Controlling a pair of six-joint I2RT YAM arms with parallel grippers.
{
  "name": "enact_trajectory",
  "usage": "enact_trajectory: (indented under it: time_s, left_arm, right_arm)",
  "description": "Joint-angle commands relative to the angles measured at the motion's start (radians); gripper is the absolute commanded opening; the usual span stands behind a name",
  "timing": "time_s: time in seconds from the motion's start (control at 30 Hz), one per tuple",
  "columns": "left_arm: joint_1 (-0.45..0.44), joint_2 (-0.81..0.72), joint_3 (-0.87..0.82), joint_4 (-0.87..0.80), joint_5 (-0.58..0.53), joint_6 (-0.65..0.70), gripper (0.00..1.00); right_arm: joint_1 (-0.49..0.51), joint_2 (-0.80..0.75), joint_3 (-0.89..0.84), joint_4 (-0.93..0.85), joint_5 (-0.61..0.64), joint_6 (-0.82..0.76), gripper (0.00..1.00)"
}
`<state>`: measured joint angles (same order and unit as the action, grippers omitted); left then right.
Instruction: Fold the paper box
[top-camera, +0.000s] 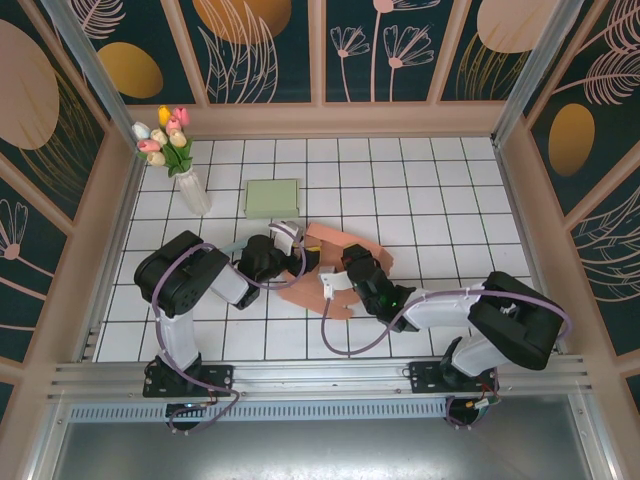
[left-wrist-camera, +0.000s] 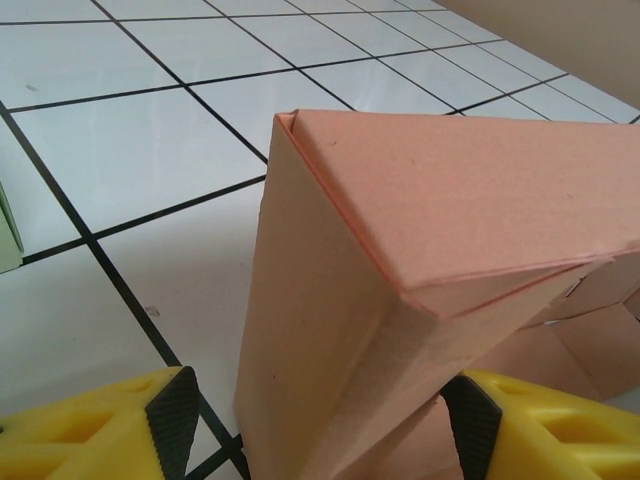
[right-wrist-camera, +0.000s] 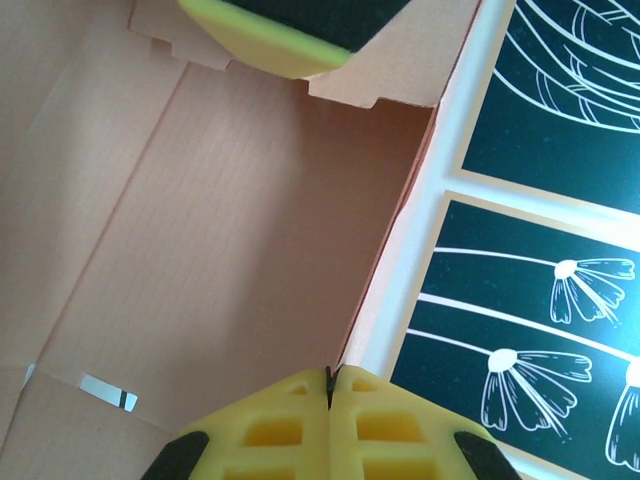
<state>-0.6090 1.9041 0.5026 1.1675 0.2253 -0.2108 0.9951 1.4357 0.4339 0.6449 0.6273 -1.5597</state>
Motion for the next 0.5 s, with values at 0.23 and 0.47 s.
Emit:
enact_trajectory:
  time_s: [0.23,0.47]
  left_arm:
    - [-0.011,-0.045,0.010,0.021,-0.036,0.005,0.52]
    - [-0.023,-0.054,-0.009,0.044,-0.179,-0.055,0.17]
  right_arm:
    - [0.017,-0.012,0.051,-0.151,-0.084,0.050,0.00]
    - [0.019,0.021,0.046,-0.126,-0.084,0.067,0.00]
